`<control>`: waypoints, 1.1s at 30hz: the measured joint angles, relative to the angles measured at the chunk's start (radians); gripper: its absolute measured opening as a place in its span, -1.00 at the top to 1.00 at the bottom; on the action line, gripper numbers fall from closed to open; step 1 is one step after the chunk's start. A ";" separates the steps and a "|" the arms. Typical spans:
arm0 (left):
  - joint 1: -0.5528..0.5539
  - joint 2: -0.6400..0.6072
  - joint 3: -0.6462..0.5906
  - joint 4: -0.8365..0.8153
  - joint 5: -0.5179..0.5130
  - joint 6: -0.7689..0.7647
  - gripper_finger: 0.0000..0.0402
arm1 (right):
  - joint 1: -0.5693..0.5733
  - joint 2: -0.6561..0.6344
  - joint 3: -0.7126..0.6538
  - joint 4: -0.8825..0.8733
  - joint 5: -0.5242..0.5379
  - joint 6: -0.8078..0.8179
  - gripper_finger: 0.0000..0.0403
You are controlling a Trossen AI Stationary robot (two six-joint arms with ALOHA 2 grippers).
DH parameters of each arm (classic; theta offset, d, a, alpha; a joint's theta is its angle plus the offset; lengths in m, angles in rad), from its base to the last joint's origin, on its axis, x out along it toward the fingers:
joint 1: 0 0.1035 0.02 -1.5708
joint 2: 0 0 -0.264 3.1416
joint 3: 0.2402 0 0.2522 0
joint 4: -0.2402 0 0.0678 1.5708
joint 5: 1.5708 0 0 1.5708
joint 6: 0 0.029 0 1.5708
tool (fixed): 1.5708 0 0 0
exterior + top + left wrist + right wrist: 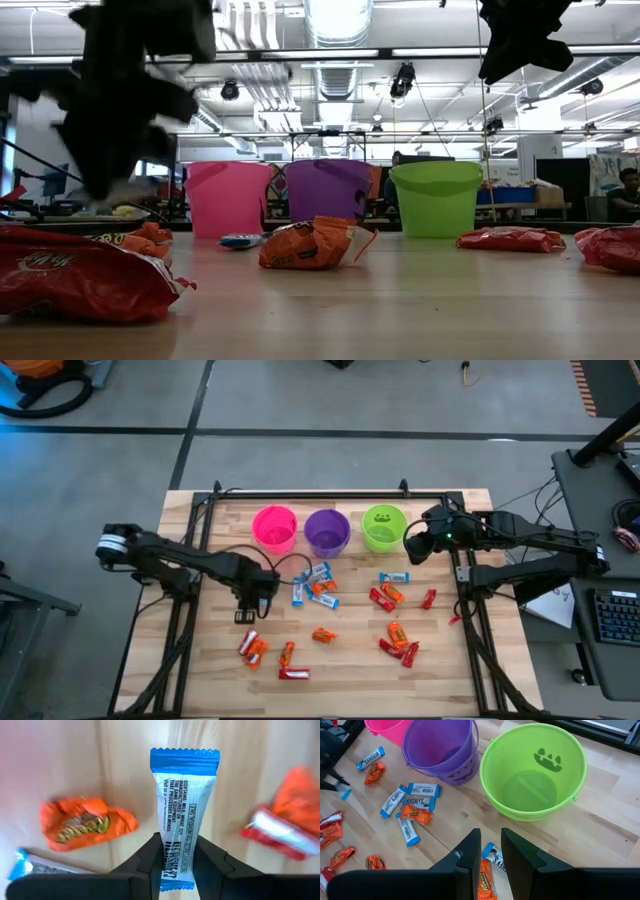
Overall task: Organize candy in baskets
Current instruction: Put the white chocolate into the pink bucket
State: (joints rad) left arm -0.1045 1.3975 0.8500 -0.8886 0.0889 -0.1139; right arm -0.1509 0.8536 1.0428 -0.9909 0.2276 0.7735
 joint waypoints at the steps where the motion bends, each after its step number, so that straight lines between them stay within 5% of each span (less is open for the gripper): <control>1: 0.000 -0.024 0.011 -0.005 0.000 0.000 0.63 | 0.000 0.000 0.000 0.000 0.000 0.001 0.66; 9: 0.017 -0.148 0.153 0.042 -0.110 0.007 0.63 | 0.000 0.000 0.000 0.014 0.000 0.002 0.66; 14: 0.081 -0.145 0.232 0.234 -0.199 0.073 0.63 | 0.000 0.000 0.000 0.069 0.008 -0.010 0.66; 23: 0.237 -0.073 0.229 0.611 -0.213 0.112 0.63 | 0.000 0.000 0.000 0.118 0.006 -0.009 0.66; 33: 0.408 -0.058 0.219 0.439 -0.240 0.146 0.63 | 0.000 0.000 0.000 0.118 0.000 0.019 0.66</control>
State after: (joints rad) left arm 0.3038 1.3398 1.0688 -0.4495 -0.1513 0.0326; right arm -0.1508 0.8536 1.0424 -0.8724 0.2277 0.7925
